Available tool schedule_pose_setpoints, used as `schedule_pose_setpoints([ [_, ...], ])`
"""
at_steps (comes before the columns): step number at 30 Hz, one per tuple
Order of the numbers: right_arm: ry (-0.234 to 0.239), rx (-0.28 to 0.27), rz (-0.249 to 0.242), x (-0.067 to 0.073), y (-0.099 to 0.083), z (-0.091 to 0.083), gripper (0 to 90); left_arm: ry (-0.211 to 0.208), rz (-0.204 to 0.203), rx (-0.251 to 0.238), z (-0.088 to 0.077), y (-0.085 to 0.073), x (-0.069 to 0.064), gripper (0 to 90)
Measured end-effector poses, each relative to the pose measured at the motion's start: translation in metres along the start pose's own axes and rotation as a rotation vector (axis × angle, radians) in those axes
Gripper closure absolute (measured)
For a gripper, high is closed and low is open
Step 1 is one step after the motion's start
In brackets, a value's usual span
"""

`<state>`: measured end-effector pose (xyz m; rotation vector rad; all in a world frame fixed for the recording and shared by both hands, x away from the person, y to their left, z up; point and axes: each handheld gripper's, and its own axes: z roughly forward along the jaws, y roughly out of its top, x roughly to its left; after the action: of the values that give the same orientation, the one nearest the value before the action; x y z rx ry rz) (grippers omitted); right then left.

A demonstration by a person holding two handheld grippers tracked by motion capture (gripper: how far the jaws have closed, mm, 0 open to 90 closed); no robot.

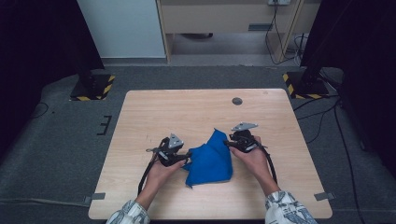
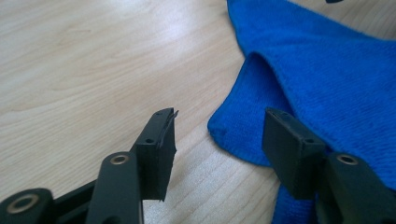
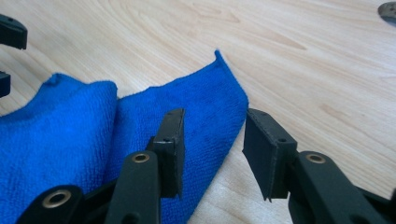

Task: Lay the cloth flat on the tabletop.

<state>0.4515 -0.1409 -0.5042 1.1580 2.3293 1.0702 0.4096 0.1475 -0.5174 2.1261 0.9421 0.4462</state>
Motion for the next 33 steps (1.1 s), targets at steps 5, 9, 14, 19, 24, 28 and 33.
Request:
schedule_pose_setpoints([
  [5, -0.017, 0.008, 0.013, -0.002, 0.0, 0.009, 54.2, 0.008, -0.002, 0.014, 0.009, -0.001, 0.001, 42.8],
  [9, -0.01, 0.012, 0.031, -0.004, 0.003, 0.017, 49.8, 0.001, 0.005, 0.025, 0.013, -0.001, 0.0, 39.9],
  [14, -0.013, 0.05, 0.029, -0.002, 0.005, 0.027, 52.1, -0.004, 0.001, 0.038, 0.016, -0.003, 0.0, 40.4],
  [19, 0.002, 0.059, 0.019, 0.0, 0.004, 0.031, 64.5, -0.031, 0.0, 0.039, 0.018, -0.002, -0.001, 50.6],
  [24, 0.012, 0.079, 0.007, -0.001, 0.001, 0.032, 80.8, -0.054, 0.01, 0.047, 0.022, 0.003, -0.003, 67.9],
  [28, 0.019, 0.078, -0.004, -0.001, 0.0, 0.029, 88.3, -0.059, 0.028, 0.05, 0.023, 0.005, -0.007, 83.4],
  [33, 0.009, 0.076, 0.011, -0.004, -0.004, 0.022, 88.6, -0.041, 0.022, 0.025, 0.018, 0.006, -0.003, 89.3],
])
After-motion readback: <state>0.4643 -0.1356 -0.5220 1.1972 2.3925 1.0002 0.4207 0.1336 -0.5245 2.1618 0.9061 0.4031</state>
